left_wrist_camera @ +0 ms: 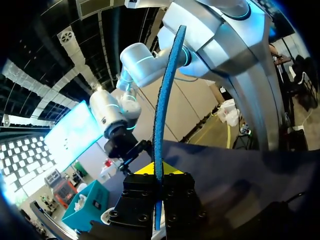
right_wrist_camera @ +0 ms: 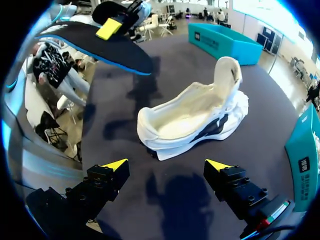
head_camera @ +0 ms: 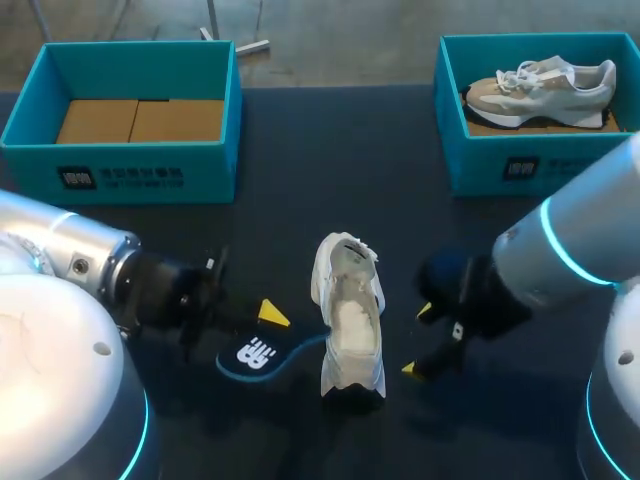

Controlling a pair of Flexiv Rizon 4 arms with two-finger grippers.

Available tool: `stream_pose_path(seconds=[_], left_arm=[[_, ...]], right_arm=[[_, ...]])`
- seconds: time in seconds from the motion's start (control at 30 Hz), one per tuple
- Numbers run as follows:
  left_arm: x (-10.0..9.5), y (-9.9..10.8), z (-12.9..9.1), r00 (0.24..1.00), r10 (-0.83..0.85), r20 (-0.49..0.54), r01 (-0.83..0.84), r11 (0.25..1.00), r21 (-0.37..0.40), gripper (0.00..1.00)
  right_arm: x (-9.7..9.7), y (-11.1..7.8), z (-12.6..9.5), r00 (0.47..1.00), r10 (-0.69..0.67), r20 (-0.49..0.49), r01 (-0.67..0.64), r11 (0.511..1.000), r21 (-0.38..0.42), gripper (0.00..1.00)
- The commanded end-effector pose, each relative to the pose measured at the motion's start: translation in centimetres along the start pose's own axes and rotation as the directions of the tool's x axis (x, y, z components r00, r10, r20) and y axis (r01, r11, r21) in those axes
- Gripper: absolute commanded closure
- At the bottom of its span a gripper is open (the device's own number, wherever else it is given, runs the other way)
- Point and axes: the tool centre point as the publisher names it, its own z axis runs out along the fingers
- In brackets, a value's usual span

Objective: Take the shoe out of the shoebox, open the shoe tongue, remove and reinsert the insole, then place the shoe into the shoebox

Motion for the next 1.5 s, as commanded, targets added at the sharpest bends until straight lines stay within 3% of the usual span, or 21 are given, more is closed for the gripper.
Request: stream_pose_path(seconds=[0.03, 0.63, 0.87, 1.5], left_arm=[[0.5, -0.3, 0.4, 1.000, -0.006, 0.011, 0.006, 1.000, -0.005, 1.00], [1.3, -0.1, 2.6, 0.999, -0.017, 0.043, 0.017, 1.000, 0.009, 1.00], [1.4, 0.0, 3.0, 0.999, -0.029, 0.044, 0.028, 1.000, 0.010, 1.00], [2.4, 0.9, 4.3, 0.999, -0.051, -0.001, 0.051, 0.998, 0.034, 1.00]], right_arm=[[0.2, 0.8, 1.8, 1.000, 0.011, -0.010, -0.011, 0.997, 0.079, 0.00], [0.1, 0.8, 2.3, 1.000, -0.021, -0.001, 0.021, 0.997, 0.078, 0.00], [0.0, 0.7, 2.9, 0.998, -0.062, 0.006, 0.061, 0.991, 0.116, 0.00], [0.0, 0.7, 2.9, 0.998, -0.062, 0.006, 0.061, 0.991, 0.116, 0.00]])
